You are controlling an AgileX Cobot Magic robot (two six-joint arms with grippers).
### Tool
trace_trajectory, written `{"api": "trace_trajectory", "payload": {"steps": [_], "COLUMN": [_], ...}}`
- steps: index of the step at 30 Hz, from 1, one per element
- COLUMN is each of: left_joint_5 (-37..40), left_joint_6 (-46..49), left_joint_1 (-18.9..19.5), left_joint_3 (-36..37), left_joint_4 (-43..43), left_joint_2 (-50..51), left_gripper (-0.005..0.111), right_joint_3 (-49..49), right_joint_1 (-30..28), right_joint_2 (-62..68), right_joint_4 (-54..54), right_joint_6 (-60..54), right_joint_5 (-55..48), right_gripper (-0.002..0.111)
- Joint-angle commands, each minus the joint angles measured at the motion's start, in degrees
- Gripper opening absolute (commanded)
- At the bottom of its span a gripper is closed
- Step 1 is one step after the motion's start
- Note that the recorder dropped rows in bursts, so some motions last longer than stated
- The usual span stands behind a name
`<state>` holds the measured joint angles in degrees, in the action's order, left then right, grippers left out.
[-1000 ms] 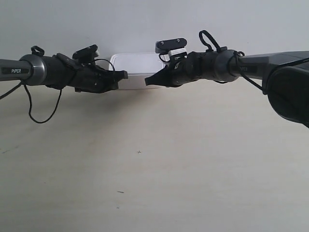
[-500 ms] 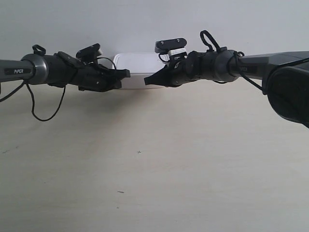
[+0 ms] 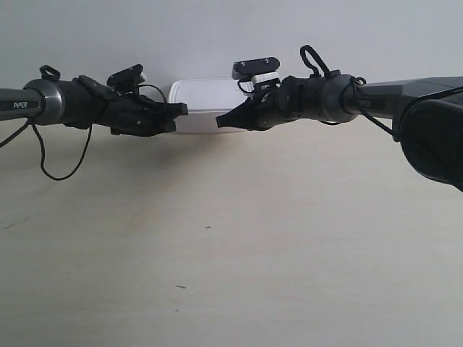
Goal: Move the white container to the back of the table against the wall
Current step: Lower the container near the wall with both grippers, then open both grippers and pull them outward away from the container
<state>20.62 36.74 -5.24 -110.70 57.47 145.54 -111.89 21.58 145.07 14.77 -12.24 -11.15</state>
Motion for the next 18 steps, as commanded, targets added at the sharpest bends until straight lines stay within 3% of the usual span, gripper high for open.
{"api": "trace_trajectory", "payload": {"steps": [1, 18], "left_joint_5": [0.1, -6.7], "left_joint_6": [-0.8, -1.1], "left_joint_1": [0.1, 0.1], "left_joint_3": [1.6, 20.2], "left_joint_4": [-1.0, -2.9], "left_joint_2": [-1.4, -14.2], "left_gripper": [0.000, 0.000], "right_joint_3": [-0.5, -0.5], "right_joint_1": [-0.4, -0.4], "right_joint_2": [0.1, -3.7], "right_joint_4": [-0.3, -4.0], "right_joint_6": [-0.4, 2.7], "right_joint_5": [-1.0, -11.6], "right_gripper": [0.000, 0.000]}}
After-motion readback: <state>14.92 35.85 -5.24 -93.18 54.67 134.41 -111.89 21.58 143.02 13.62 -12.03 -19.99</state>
